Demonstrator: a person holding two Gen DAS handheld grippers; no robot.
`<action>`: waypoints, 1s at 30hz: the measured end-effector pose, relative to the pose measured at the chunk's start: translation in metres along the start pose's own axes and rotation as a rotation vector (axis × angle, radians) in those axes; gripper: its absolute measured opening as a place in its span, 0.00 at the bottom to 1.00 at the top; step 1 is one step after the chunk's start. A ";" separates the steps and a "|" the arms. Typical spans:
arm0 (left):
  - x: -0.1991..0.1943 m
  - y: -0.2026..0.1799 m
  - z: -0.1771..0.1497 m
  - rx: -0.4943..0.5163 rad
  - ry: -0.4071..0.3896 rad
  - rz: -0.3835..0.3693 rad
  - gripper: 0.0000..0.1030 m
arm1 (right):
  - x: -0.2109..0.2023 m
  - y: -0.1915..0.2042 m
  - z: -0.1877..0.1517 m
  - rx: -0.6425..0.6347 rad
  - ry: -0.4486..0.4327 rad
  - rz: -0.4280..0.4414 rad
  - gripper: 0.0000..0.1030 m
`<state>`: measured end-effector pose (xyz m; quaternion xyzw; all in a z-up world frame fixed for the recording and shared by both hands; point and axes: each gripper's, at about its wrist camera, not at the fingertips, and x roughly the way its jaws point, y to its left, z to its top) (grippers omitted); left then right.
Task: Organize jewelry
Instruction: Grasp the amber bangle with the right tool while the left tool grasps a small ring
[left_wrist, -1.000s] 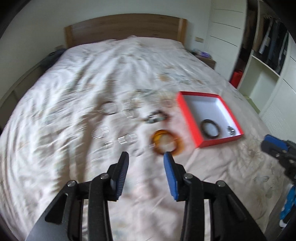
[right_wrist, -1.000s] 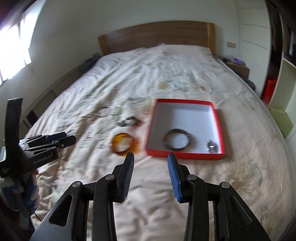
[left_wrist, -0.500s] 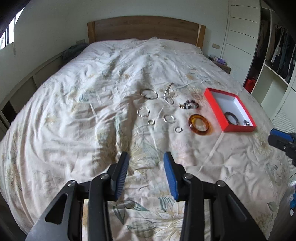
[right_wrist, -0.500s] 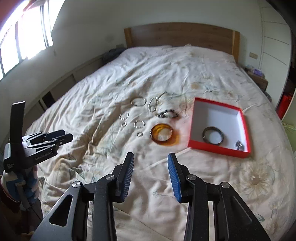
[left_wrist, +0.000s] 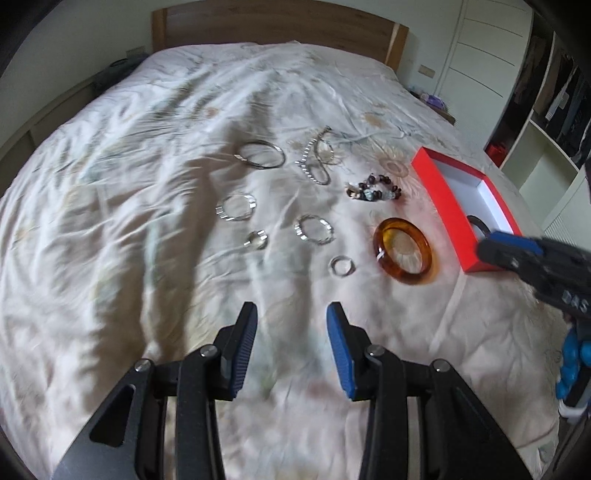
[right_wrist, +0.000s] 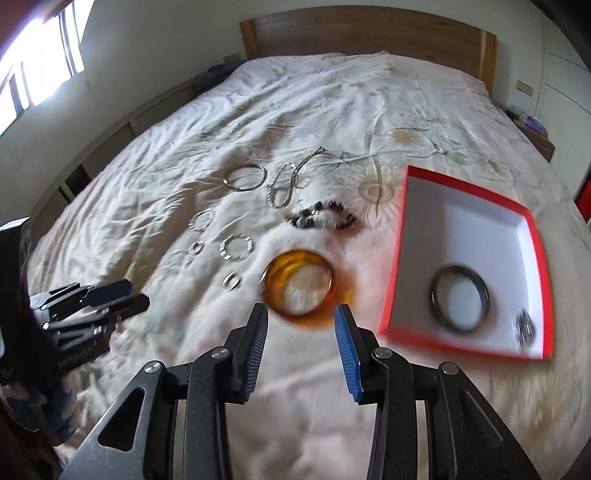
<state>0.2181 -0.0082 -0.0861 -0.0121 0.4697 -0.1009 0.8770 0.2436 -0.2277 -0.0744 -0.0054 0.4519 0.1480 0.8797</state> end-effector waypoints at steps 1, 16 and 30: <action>0.008 -0.003 0.004 0.009 0.005 -0.006 0.36 | 0.009 -0.002 0.006 -0.012 0.010 -0.001 0.37; 0.080 -0.031 0.026 0.080 0.066 -0.085 0.36 | 0.092 -0.007 0.032 -0.166 0.175 0.009 0.37; 0.090 -0.029 0.021 0.072 0.069 -0.121 0.18 | 0.109 -0.005 0.032 -0.276 0.222 -0.029 0.10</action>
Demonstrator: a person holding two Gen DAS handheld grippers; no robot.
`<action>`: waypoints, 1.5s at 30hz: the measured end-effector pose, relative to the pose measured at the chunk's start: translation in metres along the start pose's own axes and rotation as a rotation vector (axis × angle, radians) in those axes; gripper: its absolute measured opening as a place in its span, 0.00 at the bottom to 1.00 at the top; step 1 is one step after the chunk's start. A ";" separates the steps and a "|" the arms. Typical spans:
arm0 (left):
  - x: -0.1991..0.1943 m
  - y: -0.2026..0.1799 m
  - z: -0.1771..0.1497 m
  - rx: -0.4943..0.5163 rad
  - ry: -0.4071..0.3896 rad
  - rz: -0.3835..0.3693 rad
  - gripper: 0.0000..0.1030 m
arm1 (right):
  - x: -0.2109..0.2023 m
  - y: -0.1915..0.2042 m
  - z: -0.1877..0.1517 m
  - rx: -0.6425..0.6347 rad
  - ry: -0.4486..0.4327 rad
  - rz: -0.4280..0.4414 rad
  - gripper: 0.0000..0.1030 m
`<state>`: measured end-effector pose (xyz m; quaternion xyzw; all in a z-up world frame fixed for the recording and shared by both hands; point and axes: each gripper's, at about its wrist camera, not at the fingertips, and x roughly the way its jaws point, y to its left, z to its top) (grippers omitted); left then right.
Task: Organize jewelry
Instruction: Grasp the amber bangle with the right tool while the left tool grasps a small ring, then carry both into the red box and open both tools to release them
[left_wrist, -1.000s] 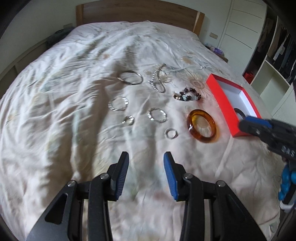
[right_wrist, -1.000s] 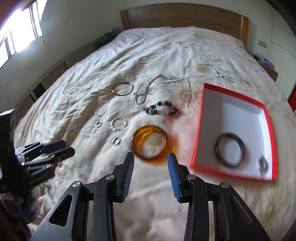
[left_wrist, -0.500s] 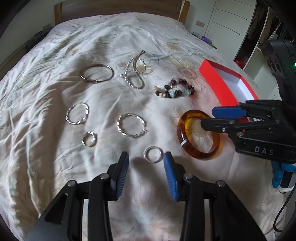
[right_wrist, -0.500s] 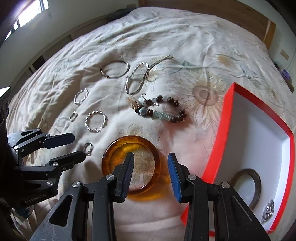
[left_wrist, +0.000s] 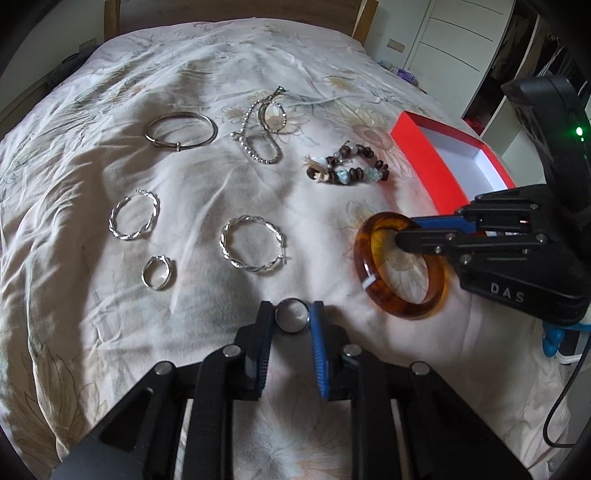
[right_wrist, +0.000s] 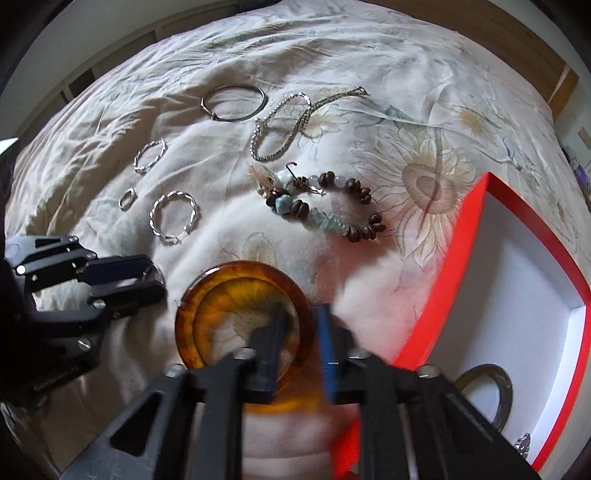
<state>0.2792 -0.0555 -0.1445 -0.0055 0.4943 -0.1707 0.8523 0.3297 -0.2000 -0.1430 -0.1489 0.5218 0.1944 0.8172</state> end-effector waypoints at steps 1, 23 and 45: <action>-0.002 -0.001 0.000 -0.002 -0.001 0.002 0.18 | -0.002 0.000 -0.001 -0.001 -0.008 -0.009 0.10; -0.088 -0.009 0.013 -0.038 -0.100 0.027 0.18 | -0.105 -0.019 -0.024 0.144 -0.274 -0.020 0.09; 0.084 -0.199 0.153 0.161 0.036 -0.039 0.18 | -0.037 -0.233 -0.051 0.338 -0.092 -0.290 0.09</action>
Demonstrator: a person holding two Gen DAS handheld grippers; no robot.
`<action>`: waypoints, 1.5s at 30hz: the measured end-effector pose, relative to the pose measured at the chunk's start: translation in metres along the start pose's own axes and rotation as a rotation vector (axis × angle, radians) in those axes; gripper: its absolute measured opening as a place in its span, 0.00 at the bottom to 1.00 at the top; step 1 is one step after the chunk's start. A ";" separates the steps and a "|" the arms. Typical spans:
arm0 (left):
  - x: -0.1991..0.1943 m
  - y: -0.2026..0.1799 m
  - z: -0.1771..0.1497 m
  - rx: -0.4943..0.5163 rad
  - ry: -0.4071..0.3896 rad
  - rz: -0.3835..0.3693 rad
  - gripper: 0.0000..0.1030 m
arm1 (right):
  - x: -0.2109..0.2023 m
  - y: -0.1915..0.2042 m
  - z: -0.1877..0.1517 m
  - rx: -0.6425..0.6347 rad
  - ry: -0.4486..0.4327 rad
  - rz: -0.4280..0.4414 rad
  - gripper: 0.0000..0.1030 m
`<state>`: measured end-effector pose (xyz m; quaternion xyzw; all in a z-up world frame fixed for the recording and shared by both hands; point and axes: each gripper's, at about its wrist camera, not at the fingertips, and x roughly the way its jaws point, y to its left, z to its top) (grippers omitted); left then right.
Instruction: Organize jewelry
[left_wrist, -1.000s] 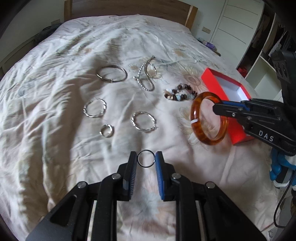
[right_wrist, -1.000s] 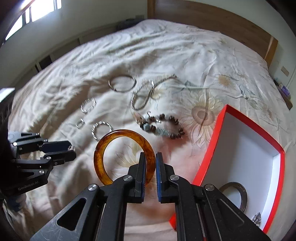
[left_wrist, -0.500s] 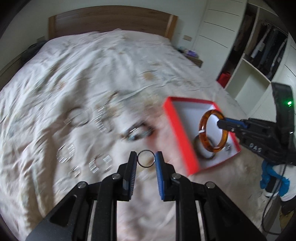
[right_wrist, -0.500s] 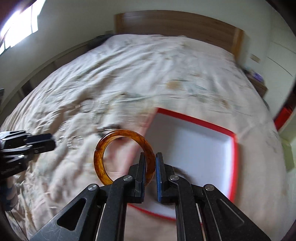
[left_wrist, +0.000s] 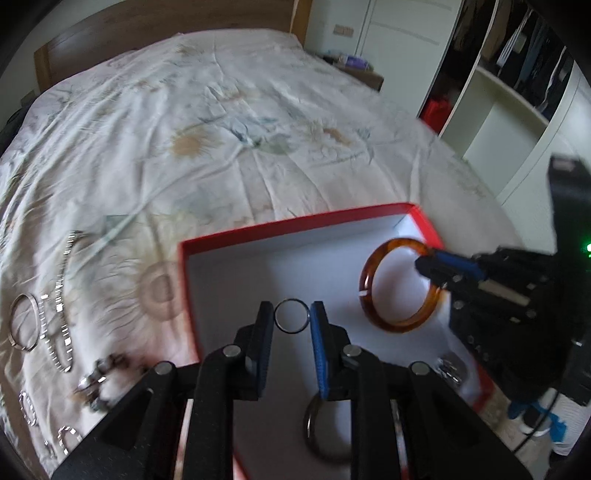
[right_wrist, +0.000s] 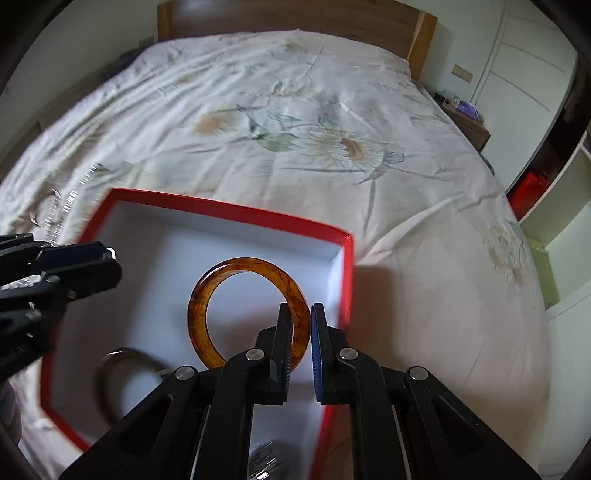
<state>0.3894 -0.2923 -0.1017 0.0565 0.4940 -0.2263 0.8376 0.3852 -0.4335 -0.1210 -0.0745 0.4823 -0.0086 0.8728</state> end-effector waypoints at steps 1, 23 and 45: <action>0.008 -0.002 0.001 0.007 0.012 0.006 0.18 | 0.004 0.000 0.002 -0.014 0.004 -0.002 0.09; -0.051 0.001 -0.011 -0.037 -0.053 -0.086 0.19 | -0.065 -0.003 -0.010 0.008 -0.060 0.052 0.28; -0.391 0.141 -0.172 -0.124 -0.298 0.241 0.35 | -0.363 0.111 -0.115 -0.021 -0.326 0.181 0.39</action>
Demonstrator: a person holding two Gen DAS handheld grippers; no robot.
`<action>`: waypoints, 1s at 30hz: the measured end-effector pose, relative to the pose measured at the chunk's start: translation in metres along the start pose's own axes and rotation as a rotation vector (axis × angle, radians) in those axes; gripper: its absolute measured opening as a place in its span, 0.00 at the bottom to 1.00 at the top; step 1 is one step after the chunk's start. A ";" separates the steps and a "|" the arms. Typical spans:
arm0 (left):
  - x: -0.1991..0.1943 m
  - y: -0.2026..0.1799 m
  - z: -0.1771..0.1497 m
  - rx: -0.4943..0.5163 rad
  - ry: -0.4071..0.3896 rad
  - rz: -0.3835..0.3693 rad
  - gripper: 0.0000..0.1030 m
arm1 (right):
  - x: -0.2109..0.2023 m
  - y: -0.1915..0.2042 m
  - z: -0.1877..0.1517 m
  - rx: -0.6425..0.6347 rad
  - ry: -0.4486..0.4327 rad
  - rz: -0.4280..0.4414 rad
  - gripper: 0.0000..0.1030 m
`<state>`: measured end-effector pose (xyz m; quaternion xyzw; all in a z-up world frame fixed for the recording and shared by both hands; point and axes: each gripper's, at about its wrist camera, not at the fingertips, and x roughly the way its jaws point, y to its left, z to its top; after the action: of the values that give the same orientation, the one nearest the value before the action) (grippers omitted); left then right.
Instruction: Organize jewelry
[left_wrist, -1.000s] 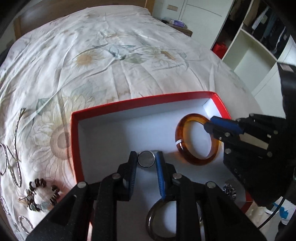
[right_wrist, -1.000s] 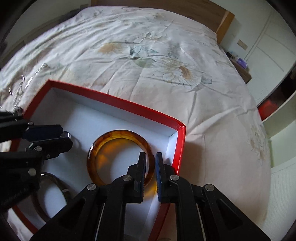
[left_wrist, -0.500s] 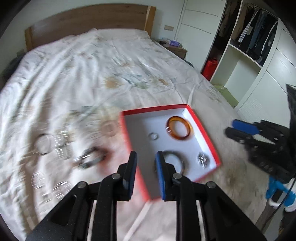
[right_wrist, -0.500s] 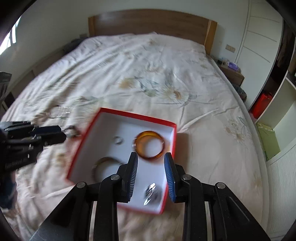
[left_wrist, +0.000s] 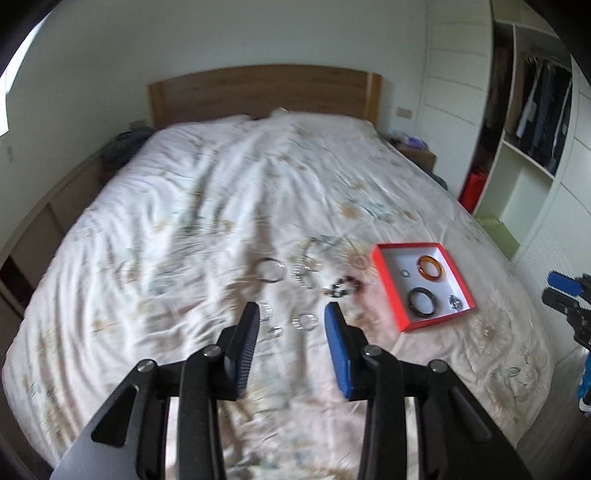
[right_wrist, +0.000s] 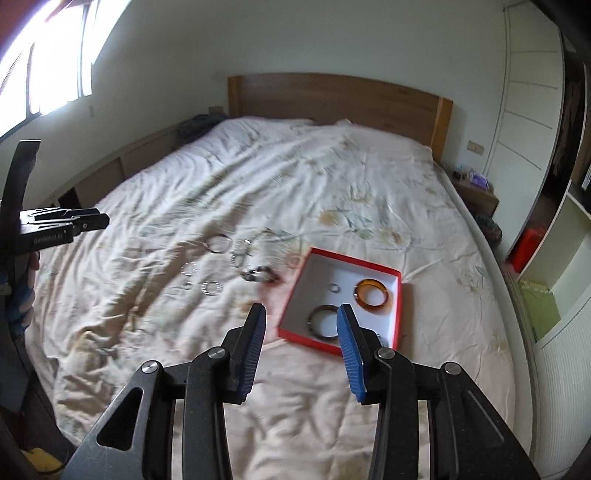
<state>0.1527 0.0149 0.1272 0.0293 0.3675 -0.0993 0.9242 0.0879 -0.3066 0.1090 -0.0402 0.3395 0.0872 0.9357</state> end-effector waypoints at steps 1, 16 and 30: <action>-0.012 0.009 -0.004 -0.012 -0.014 0.007 0.35 | -0.010 0.008 -0.001 0.000 -0.009 0.005 0.39; -0.095 0.066 -0.050 -0.114 -0.144 0.041 0.35 | -0.061 0.068 -0.018 -0.002 -0.081 0.072 0.46; -0.071 0.072 -0.085 -0.157 -0.072 0.077 0.36 | -0.037 0.071 -0.049 0.019 -0.056 0.111 0.46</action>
<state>0.0598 0.1073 0.1122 -0.0327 0.3395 -0.0354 0.9394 0.0156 -0.2485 0.0940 -0.0100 0.3156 0.1370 0.9389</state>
